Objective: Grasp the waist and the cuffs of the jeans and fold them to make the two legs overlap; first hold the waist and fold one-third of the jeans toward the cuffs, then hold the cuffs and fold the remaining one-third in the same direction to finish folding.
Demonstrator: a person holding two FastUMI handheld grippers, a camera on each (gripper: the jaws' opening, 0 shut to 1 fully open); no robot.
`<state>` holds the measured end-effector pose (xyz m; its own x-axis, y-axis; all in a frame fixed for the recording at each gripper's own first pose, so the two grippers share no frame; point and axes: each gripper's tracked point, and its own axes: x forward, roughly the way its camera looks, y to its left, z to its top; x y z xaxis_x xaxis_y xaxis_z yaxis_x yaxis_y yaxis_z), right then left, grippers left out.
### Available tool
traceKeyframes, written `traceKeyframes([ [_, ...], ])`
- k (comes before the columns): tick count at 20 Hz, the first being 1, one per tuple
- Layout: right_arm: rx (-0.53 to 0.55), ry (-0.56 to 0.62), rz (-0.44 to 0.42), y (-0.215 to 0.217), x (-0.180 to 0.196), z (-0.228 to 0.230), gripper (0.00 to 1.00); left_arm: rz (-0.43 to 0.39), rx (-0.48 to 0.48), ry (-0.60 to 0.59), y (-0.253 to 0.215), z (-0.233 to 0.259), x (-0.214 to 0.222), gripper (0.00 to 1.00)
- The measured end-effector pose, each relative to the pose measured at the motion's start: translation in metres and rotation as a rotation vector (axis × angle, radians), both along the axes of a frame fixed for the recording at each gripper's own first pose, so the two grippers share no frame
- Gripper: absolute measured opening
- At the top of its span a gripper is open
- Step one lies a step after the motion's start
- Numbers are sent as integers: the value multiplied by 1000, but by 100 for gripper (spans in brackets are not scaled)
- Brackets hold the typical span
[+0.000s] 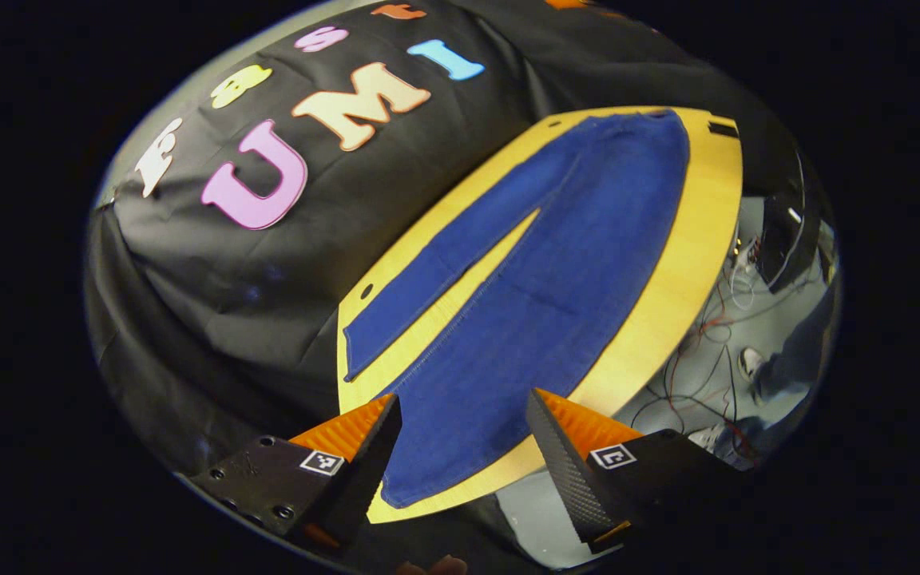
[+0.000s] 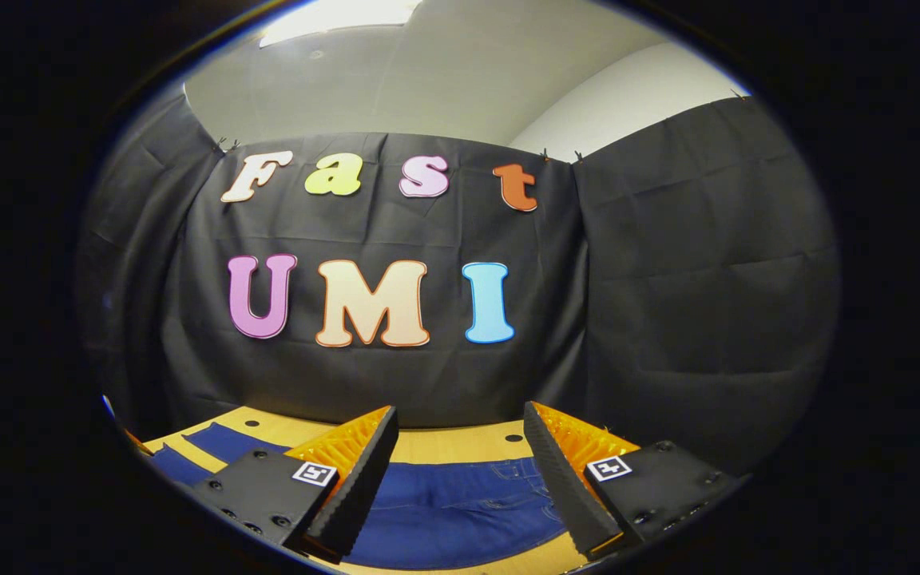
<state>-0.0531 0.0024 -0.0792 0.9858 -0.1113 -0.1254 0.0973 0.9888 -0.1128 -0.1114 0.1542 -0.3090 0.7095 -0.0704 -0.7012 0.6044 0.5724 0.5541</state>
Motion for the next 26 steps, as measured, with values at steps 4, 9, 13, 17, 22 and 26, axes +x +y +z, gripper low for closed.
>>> traceKeyframes([
  [4,-22,14,-24,-12,-3,-3,96,-52,95,86,12,-32,-7,96],
  [9,-52,20,-52,-22,-12,-3,96,-125,189,114,18,-55,1,95],
  [13,-57,20,-83,-29,-17,-5,97,-194,225,150,14,-64,20,84],
  [17,-54,42,-99,-27,-20,-16,97,-277,255,158,8,-69,45,82],
  [22,-26,61,-94,-15,-18,-27,97,-322,249,194,-1,-94,50,18],
  [26,-65,60,-85,-14,-18,-26,97,-240,275,152,6,-88,61,0],
])
